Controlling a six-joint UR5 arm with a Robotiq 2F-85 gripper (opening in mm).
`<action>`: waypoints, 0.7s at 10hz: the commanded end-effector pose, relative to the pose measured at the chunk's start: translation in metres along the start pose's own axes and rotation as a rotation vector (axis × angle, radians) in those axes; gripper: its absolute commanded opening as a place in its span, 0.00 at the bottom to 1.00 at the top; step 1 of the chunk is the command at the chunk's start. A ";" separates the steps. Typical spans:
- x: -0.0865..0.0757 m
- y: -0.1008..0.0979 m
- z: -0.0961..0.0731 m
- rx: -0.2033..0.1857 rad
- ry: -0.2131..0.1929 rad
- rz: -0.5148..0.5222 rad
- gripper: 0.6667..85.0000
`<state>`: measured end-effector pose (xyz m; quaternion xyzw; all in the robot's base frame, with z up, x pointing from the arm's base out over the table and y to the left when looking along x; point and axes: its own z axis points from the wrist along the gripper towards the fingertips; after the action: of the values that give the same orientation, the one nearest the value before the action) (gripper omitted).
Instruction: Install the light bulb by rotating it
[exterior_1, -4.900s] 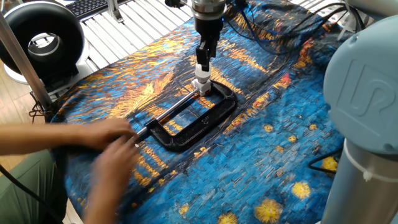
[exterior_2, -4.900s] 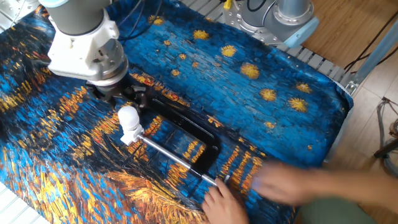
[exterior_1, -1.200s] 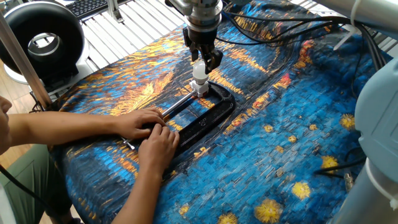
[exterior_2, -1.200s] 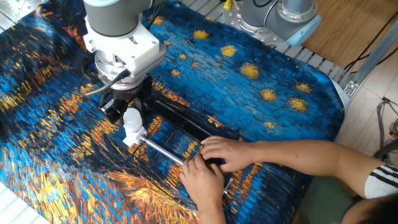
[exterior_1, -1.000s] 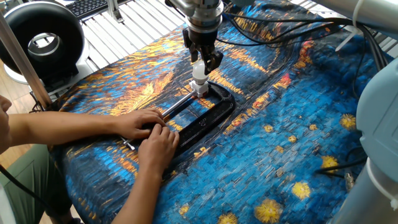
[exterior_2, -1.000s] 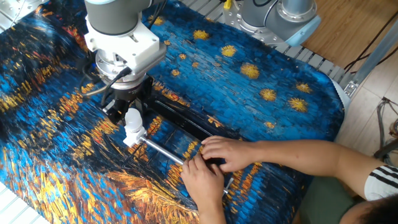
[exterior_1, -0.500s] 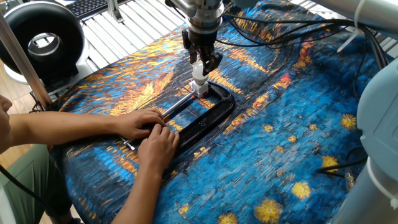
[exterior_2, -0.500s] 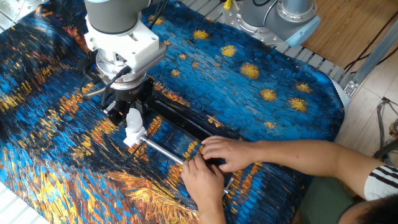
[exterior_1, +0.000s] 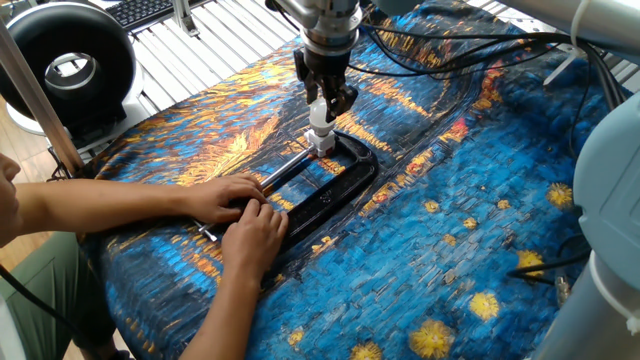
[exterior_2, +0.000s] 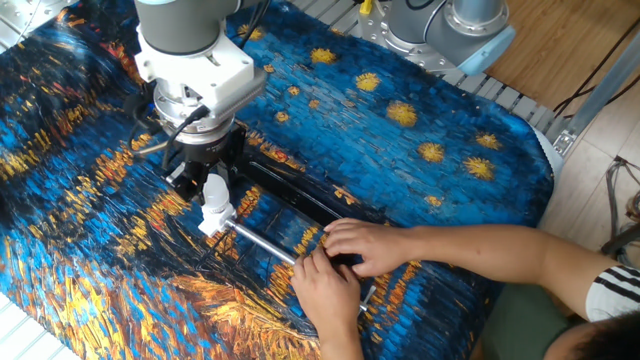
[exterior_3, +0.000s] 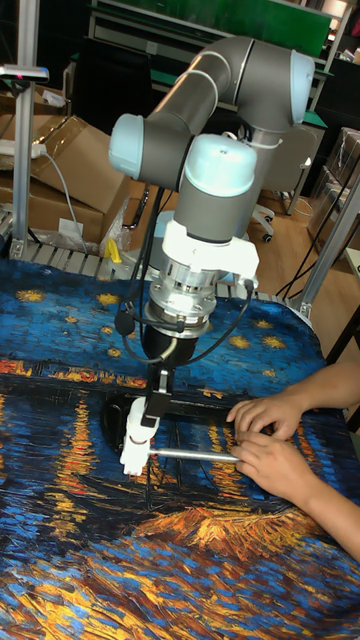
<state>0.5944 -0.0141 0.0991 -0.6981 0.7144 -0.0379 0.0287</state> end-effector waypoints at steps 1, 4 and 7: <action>-0.001 0.000 0.000 -0.002 -0.013 0.012 0.58; 0.000 0.002 0.000 -0.008 -0.011 0.018 0.52; -0.001 0.002 -0.001 -0.011 -0.012 0.049 0.43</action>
<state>0.5919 -0.0152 0.0978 -0.6905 0.7221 -0.0336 0.0258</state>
